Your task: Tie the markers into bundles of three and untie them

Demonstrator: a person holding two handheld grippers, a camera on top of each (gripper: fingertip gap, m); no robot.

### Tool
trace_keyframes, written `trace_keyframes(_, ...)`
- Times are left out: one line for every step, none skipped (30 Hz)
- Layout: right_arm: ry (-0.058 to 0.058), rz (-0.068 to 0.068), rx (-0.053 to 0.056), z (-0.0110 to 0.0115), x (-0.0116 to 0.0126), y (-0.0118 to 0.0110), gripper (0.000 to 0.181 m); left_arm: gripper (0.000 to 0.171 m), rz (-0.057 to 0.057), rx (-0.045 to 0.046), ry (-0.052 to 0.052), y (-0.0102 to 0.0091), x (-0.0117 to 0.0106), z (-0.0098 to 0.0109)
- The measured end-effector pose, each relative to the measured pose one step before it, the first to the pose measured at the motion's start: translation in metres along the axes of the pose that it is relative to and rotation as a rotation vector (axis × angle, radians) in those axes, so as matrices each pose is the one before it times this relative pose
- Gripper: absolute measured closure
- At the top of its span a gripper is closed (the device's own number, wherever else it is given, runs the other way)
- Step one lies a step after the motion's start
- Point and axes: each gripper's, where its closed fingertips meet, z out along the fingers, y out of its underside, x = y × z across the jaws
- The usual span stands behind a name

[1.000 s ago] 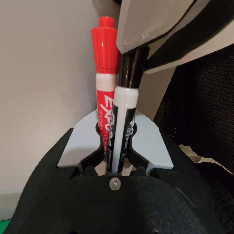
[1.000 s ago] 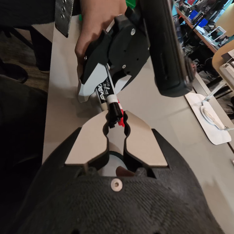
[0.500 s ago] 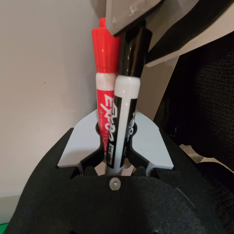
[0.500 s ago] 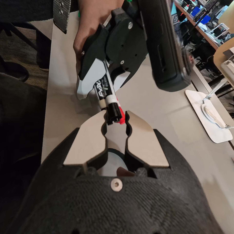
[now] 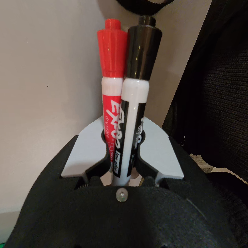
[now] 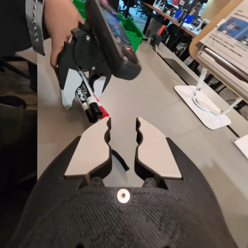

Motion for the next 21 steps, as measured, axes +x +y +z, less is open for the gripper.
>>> trace_keyframes(0.0001, 0.0264, -0.0001, -0.00543, 0.00372, 0.00199, 0.146, 0.128, -0.0003, 0.00066, 0.0011, 0.0, 0.0, -0.00002)
trace_keyframes(-0.0026, 0.0187, -0.0167, -0.00418, 0.00188, 0.00459, 0.147, 0.128, -0.0006, 0.00132, 0.0019, -0.00004, 0.00004, 0.0)
trace_keyframes(0.0044, 0.0187, -0.0344, -0.00268, 0.00164, 0.00729, 0.15, 0.128, -0.002, 0.00209, 0.0025, -0.00016, 0.00003, -0.00011)
trace_keyframes(0.0098, 0.0325, -0.0461, -0.00069, 0.00147, 0.00919, 0.155, 0.128, -0.0029, 0.0019, 0.0028, -0.00008, 0.00001, -0.00006)
trace_keyframes(0.0019, 0.0557, -0.0522, 0.00152, -0.00013, 0.00987, 0.159, 0.128, -0.0027, 0.00132, 0.002, -0.00008, 0.00004, 0.00005)
trace_keyframes(-0.0167, 0.0771, -0.0576, 0.00361, -0.00328, 0.00999, 0.159, 0.128, -0.0013, 0.00045, 0.0007, -0.00007, -0.00003, -0.00004)
trace_keyframes(-0.0346, 0.0858, -0.0535, 0.00509, -0.00649, 0.00896, 0.156, 0.128, -0.0007, -0.00047, -0.0001, -0.00003, -0.00001, -0.00004)
trace_keyframes(-0.0297, 0.09, -0.0415, 0.00585, -0.00648, 0.00744, 0.153, 0.129, -0.0009, -0.00086, -0.0007, -0.00005, 0.00006, 0.0001)
trace_keyframes(-0.0237, 0.0892, -0.0322, 0.006, -0.00565, 0.00657, 0.152, 0.129, -0.001, -0.0011, -0.0009, -0.00007, -0.00008, 0.00004)
trace_keyframes(-0.0104, 0.0874, -0.0296, 0.00549, -0.00323, 0.0063, 0.152, 0.128, -0.0004, -0.00083, -0.0007, 0.00002, 0.0001, 0.00001)
trace_keyframes(-0.0091, 0.0661, -0.0252, 0.00495, -0.00261, 0.00535, 0.151, 0.128, -0.0006, -0.00065, -0.0008, -0.00004, -0.00005, 0.00008)
trace_keyframes(-0.0283, 0.0312, -0.0138, 0.00443, -0.00544, 0.00344, 0.146, 0.129, -0.0009, -0.00055, -0.0004, -0.00006, 0.00006, -0.00001)
trace_keyframes(-0.0181, 0.0109, -0.0058, 0.00376, -0.00387, 0.0016, 0.143, 0.128, -0.0006, -0.00062, -0.0003, 0.0, -0.00007, 0.00005)
trace_keyframes(0.0013, -0.0065, -0.0008, 0.00314, -0.00101, 0.00027, 0.146, 0.128, -0.0007, -0.00087, 0.0001, -0.00007, -0.00002, -0.00007)
trace_keyframes(0.0118, -0.0217, -0.0003, 0.00295, 0.00039, -0.0004, 0.15, 0.128, -0.0008, -0.00105, 0.0006, -0.00003, 0.00002, 0.00001)
trace_keyframes(0.0152, -0.0287, -0.0083, 0.00293, 0.00055, 0.0002, 0.153, 0.129, -0.0004, -0.00082, 0.0002, -0.00011, 0.00003, 0.00006)
trace_keyframes(0.0171, -0.0331, -0.0184, 0.00258, 0.00051, 0.00118, 0.156, 0.129, 0.0001, -0.00069, -0.0003, -0.00004, -0.00001, -0.00002)
trace_keyframes(0.0111, -0.038, -0.0199, 0.00133, -0.00036, 0.00111, 0.162, 0.129, 0.0004, -0.00012, -0.0006, 0.00006, 0.00002, 0.00003)
trace_keyframes(0.0, -0.0425, -0.0061, -0.00062, -0.00202, -0.00087, 0.166, 0.129, -0.0003, 0.00027, -0.0005, -0.00004, -0.00005, 0.00002)
trace_keyframes(-0.0032, -0.05, 0.0041, -0.00242, -0.00231, -0.00195, 0.176, 0.129, -0.0006, 0.00023, -0.0003, 0.00006, 0.00004, 0.00002)
trace_keyframes(-0.0104, -0.0573, 0.0095, -0.00333, -0.00314, -0.00243, 0.178, 0.128, 0.0001, 0.00003, -0.0007, 0.0, -0.0001, 0.0)
